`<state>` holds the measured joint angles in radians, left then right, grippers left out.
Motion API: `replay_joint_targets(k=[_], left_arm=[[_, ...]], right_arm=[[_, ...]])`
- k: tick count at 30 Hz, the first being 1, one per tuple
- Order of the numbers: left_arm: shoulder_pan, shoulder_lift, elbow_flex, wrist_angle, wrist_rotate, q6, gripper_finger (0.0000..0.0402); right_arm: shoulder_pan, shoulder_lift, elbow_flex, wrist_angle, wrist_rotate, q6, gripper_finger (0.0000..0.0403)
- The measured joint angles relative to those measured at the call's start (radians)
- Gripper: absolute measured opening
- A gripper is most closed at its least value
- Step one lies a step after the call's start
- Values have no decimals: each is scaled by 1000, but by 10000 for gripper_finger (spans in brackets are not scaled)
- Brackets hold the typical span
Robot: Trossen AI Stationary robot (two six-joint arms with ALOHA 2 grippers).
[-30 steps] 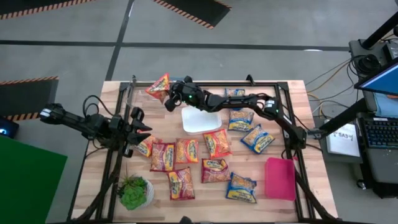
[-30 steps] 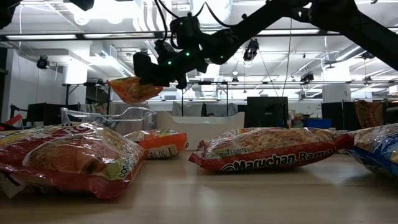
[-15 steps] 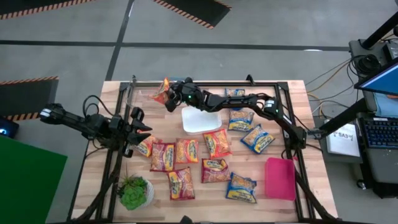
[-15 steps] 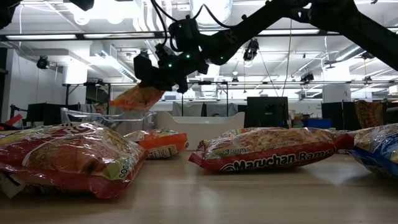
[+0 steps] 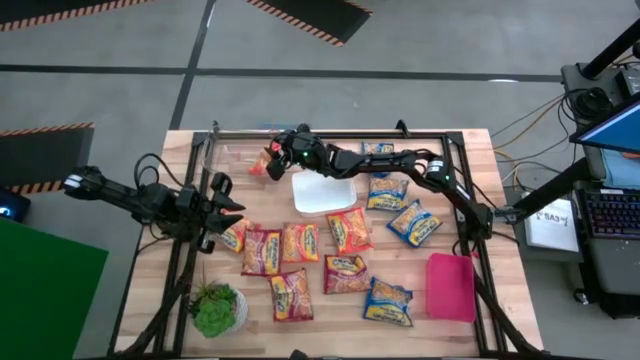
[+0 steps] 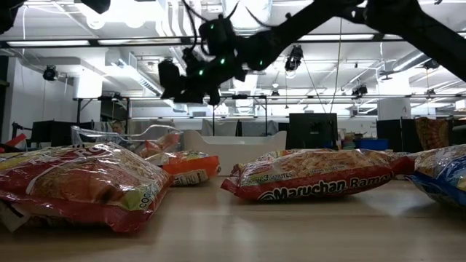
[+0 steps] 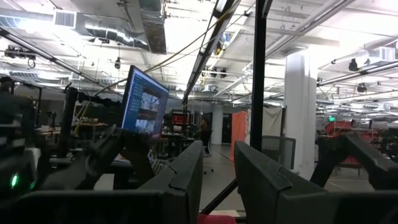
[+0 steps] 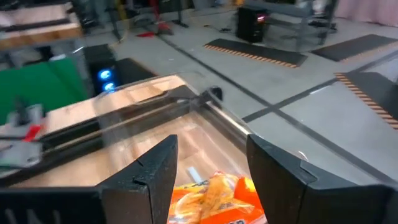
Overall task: Sort Maruchan noodles
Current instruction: Put the red noodle pack into the pink bin
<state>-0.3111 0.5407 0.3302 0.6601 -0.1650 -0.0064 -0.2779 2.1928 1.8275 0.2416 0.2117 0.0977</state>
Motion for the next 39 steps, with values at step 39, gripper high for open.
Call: replay_joint_targets(k=[39], left_arm=[[10,412,319,-632,-104,-295,4]], right_arm=[[411,-1059,-1046,-200,-159,68,36]])
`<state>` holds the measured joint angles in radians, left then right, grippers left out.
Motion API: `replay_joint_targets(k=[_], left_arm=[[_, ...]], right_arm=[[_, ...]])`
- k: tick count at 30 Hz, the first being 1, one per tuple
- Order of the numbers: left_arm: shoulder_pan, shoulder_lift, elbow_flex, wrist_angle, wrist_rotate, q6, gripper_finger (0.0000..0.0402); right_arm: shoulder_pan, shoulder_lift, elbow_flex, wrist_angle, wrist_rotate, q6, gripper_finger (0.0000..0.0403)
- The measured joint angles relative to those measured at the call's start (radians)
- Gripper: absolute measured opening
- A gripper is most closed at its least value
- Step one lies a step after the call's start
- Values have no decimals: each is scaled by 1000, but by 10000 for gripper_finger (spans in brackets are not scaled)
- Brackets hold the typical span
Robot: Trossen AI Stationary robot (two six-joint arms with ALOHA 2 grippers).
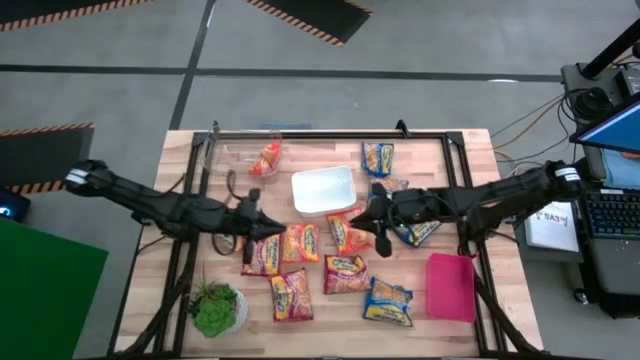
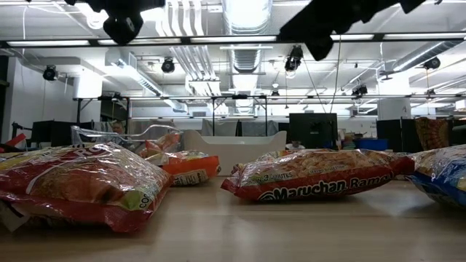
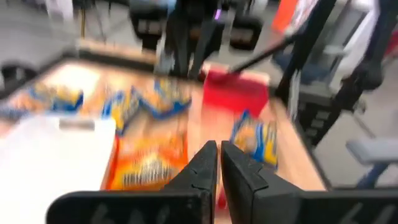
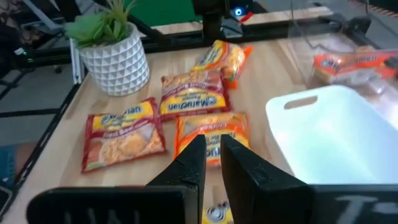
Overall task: Sort Maruchan noodles
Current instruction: Put the red noodle pack into the pink bin
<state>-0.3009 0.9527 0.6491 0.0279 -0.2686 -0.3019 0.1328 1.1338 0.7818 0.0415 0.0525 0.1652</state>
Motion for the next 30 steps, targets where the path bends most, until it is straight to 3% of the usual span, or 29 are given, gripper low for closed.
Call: replay_joint_targets(k=[8,16,24,30], left_arm=[[-2,158,123,-289,45,-153,1],[-4,282,142,-348,230,-184,0],[-3,323,143,-396,234,-210,4],[-2,315,143,-499,233,-250,42]], right_arm=[[3,-13,-35,-15,0,3,36],[20,-25,-51,-95,0,1,36],[36,-91,-121,-80,0,-6,36],[35,-147,-186,-10,0,-7,36]])
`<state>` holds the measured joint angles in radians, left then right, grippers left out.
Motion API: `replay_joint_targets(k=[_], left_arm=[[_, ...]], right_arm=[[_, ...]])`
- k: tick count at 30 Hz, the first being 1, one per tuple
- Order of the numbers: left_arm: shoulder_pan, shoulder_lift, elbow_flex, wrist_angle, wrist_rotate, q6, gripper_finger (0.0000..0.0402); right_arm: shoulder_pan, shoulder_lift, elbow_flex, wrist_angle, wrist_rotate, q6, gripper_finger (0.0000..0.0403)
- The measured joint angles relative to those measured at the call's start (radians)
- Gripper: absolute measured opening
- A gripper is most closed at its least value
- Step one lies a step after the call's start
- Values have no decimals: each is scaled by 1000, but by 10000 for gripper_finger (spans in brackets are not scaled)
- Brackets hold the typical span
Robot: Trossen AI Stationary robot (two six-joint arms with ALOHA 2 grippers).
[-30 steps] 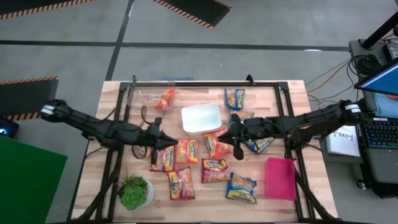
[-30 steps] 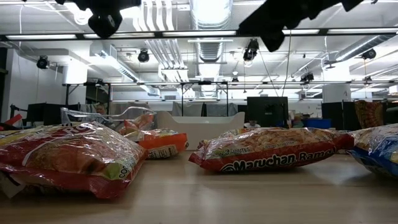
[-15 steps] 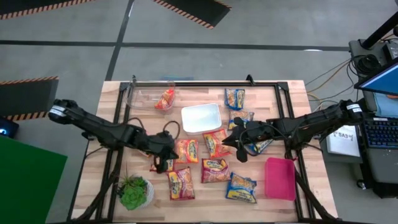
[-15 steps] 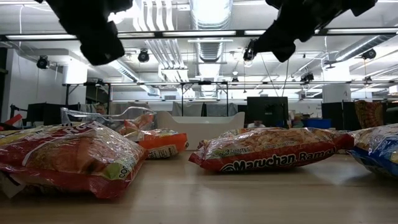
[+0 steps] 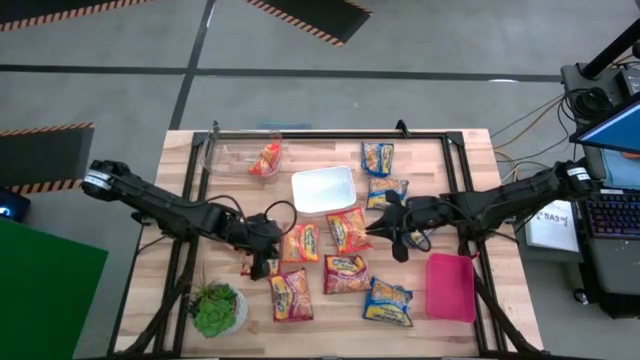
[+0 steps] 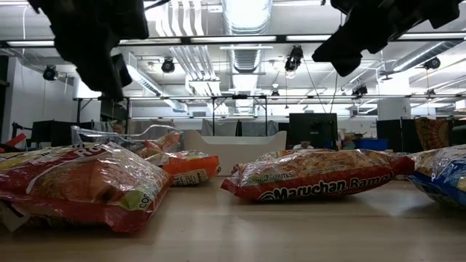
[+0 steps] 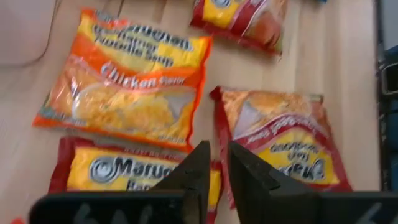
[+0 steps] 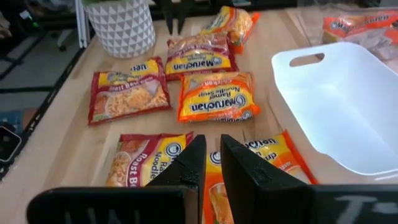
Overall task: Sort Maruchan noodles
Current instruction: Put the red noodle pack into the pink bin
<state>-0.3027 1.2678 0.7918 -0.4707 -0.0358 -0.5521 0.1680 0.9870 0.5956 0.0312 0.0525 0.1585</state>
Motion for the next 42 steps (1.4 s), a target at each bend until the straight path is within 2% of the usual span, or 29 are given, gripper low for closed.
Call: replay_joint_targets(k=[3,9,13,16,21,34,38,42], left_arm=[[3,6,0,-79,-33,-11,76],[10,25,0,-173,-191,19,161],[48,42,-4,-178,-190,53,208],[85,68,-14,-174,-190,60,225],[116,111,-20,-169,-177,87,228],[118,230,-21,-147,-149,99,206],[118,235,-20,-146,-143,98,189],[118,235,-20,-147,-137,98,154]], right_arm=[[0,-11,-31,47,0,-1,36],[0,-10,-66,81,0,5,36],[0,-13,-77,87,0,6,36],[0,-15,-77,86,0,5,36],[0,-23,-81,87,-1,5,36],[0,-23,-82,87,-5,12,36],[3,-23,-82,87,-8,16,36],[5,-23,-82,87,-8,17,36]])
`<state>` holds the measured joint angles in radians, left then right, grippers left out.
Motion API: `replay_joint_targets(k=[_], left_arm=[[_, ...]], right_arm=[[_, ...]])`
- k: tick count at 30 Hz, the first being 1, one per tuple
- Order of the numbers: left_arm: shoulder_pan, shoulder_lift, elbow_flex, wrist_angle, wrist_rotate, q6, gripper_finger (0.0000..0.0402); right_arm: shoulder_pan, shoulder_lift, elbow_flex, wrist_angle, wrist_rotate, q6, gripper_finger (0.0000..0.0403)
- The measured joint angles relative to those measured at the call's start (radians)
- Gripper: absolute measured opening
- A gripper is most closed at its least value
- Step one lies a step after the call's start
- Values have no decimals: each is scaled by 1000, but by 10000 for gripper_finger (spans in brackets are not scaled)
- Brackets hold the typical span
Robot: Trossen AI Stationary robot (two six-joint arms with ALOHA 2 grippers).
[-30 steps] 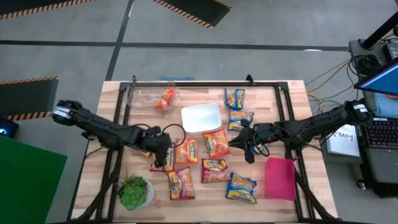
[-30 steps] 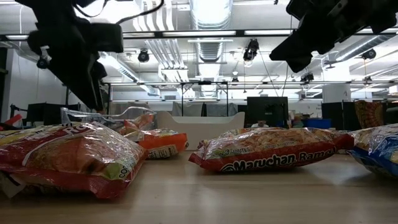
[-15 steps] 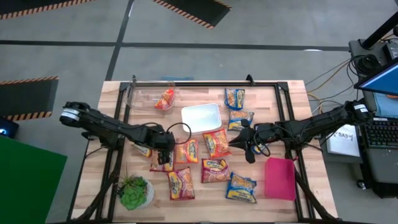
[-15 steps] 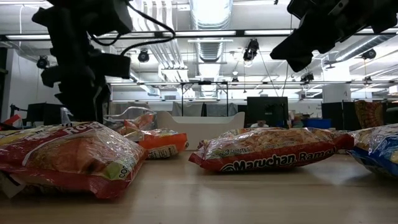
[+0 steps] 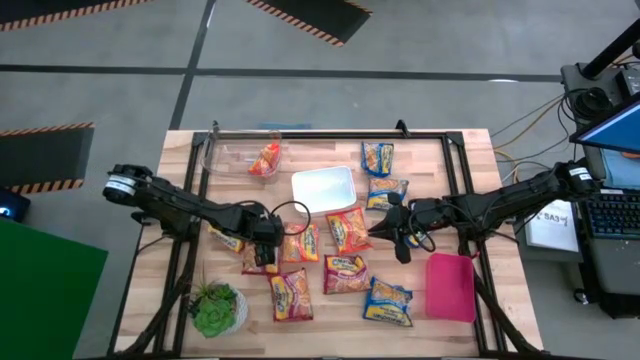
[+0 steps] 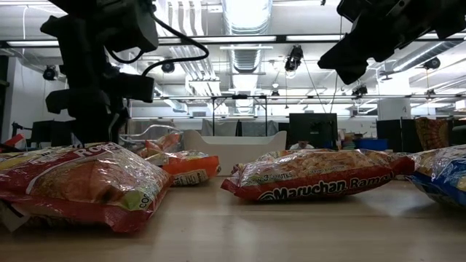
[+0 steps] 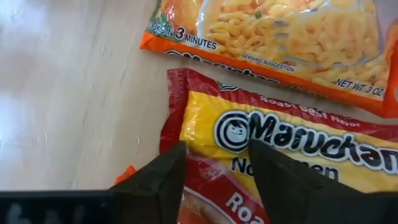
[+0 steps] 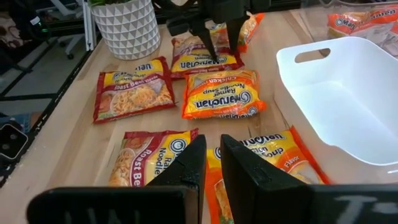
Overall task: Sort Maruchan noodles
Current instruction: Put the red noodle pack into the pink bin
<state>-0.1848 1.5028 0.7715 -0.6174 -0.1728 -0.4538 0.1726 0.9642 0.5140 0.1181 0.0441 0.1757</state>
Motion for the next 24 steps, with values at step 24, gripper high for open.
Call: replay_joint_targets(k=[24], left_arm=[[-133,-164,21,19,-223,102,0]], right_arm=[[40,0,-12,24,8,36,36]])
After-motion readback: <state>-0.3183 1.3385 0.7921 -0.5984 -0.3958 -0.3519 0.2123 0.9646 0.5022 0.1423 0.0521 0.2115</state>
